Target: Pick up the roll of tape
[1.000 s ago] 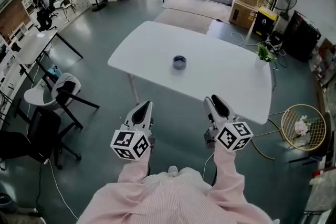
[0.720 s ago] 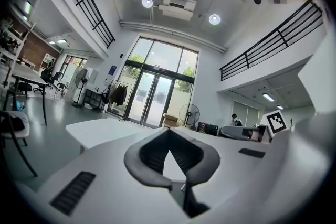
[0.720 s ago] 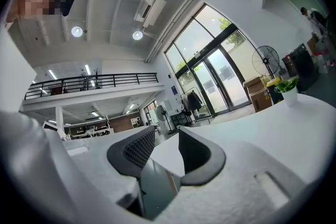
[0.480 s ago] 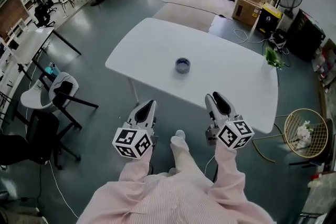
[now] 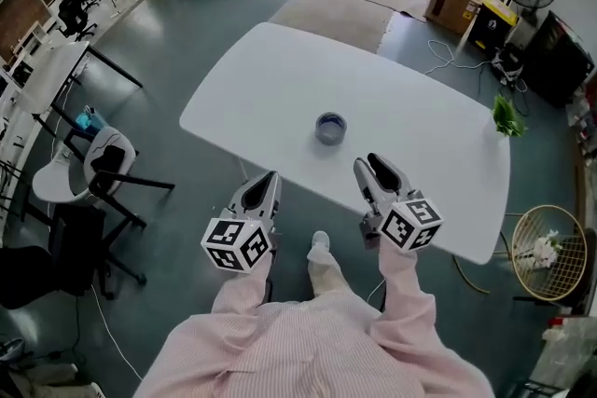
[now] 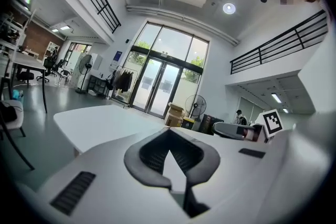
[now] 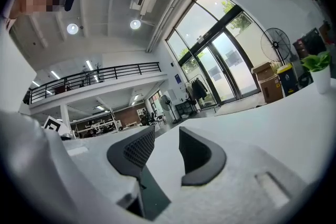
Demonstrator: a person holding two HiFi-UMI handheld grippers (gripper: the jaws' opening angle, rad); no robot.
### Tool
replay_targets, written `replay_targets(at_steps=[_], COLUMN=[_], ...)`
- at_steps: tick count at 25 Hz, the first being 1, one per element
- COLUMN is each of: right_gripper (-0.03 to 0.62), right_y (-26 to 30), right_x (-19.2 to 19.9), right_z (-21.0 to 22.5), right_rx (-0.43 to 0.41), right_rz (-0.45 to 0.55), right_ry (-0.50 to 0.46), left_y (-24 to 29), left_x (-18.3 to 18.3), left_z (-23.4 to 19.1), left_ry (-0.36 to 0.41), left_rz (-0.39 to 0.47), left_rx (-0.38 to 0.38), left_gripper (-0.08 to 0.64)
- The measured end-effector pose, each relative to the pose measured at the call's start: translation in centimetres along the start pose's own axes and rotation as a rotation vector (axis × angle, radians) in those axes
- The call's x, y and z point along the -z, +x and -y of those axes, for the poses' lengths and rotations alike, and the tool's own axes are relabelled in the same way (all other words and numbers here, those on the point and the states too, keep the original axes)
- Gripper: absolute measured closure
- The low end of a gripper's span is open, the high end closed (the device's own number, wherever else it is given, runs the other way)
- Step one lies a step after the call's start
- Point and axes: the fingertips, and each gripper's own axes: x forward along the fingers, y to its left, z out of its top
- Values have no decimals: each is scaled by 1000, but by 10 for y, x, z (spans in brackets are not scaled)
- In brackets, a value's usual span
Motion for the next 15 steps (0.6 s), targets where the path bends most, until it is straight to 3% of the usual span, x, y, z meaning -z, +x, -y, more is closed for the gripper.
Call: replay_targets(at_steps=[5,10,15], right_gripper=[463,458,457], right_y=[43,84,123], right_x=[5,15,33], right_z=[36,65,80], right_rx=[17,18,-21], right_rz=[-68,-146,-261], right_ry=[9,1,-29], left_y=[44,87,118], left_x=[5,26,45], left_z=[-24,-35,-54], left_ry=[-39,-74,-109], left_rz=[-60,-156,-238], left_rx=[-20,27,0], left_gripper=[560,560,560])
